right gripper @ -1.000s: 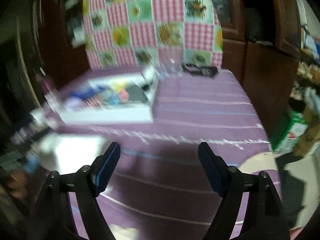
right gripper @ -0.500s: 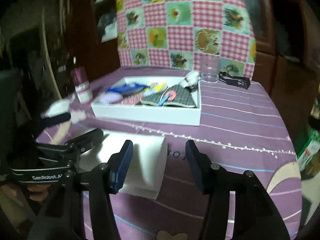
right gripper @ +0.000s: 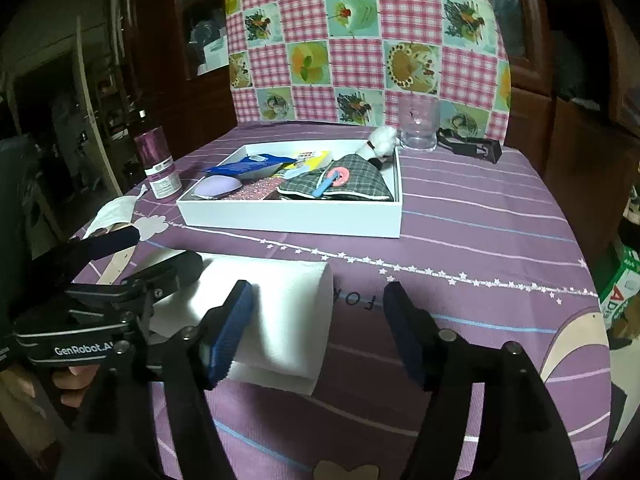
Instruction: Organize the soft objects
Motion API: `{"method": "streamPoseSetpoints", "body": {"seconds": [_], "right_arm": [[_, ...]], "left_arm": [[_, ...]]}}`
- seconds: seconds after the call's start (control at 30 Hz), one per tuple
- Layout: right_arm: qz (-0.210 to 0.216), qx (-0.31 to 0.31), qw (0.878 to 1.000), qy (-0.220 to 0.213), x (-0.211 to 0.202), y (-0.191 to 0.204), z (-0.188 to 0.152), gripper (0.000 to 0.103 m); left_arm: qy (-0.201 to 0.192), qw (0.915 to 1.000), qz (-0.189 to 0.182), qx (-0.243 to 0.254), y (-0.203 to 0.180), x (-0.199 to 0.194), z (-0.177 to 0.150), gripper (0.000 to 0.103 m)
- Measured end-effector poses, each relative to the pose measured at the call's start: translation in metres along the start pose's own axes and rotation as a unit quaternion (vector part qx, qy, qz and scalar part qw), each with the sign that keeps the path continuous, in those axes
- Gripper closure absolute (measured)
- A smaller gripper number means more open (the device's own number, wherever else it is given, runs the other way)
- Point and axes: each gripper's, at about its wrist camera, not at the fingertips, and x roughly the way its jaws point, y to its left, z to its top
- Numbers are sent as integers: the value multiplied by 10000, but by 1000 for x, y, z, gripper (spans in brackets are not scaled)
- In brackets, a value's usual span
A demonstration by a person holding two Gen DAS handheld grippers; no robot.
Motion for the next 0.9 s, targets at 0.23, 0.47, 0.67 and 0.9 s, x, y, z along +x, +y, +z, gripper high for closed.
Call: {"method": "streamPoseSetpoints", "body": {"seconds": [0.23,0.47,0.67,0.9], "right_arm": [[-107,-64,9999,-19,-1,1,-1,32],[-173,-123,9998,-29,-3,3,-1,31],[-191,-97,9998,-17,-4,2,-1,29],[-197,-109,9997,-17,-3,2,-1,28]], "left_arm": [[0,10000,3,-1,0,0,0,0],[0,10000,7,-4,0,0,0,0],[25,10000,-27,-59,0,1,1,0],[24,10000,-24,-54,0,0,1,0]]}}
